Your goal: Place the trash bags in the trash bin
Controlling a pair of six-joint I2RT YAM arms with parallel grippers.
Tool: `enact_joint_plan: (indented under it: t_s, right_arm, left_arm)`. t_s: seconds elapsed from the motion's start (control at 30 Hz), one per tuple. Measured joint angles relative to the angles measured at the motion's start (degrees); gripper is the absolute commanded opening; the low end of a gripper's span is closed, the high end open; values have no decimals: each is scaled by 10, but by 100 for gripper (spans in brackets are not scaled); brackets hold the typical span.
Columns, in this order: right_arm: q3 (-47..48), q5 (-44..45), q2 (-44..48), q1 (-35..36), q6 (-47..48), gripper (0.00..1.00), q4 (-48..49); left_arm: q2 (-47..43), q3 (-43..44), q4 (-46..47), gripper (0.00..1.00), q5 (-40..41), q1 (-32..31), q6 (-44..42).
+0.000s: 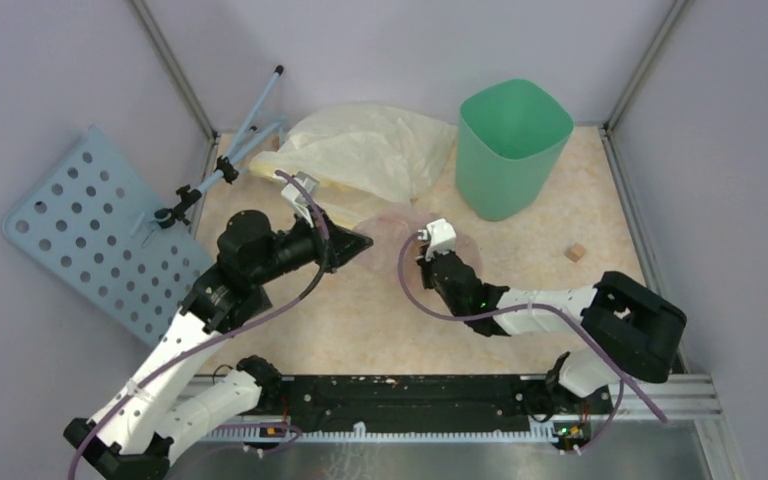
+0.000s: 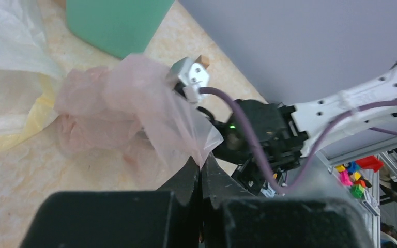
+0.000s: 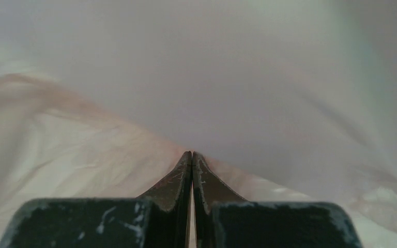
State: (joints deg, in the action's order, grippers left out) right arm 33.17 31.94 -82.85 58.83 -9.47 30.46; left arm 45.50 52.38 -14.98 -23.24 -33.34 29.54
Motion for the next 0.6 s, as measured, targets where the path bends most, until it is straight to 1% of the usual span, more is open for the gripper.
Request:
enact_joint_plan:
  t_s: [0.13,0.27,0.37,0.43,0.47,0.6]
  right_arm:
    - [-34,6,-13,-51,-59,0,8]
    - [-46,8,-11,-54,-87,0,-6]
    - [-46,-2,13,-54,-94,0,-17]
    - [-47,-21,46,-54,-92,0,-26]
    - [-47,-36,67,-54,-89,2,-30]
    - [-47,-100,143,-54,-75,27,-45]
  left_arm:
    - [-2,61,-13,0,-10,0,-2]
    - [-12,129,-22,0,-9,0,-7]
    - [-26,142,-26,0,-6,0,-11]
    - [-34,142,-32,0,-3,0,-12]
    - [-34,141,-33,0,-3,0,-12]
    - [-32,123,-35,0,0,0,-14]
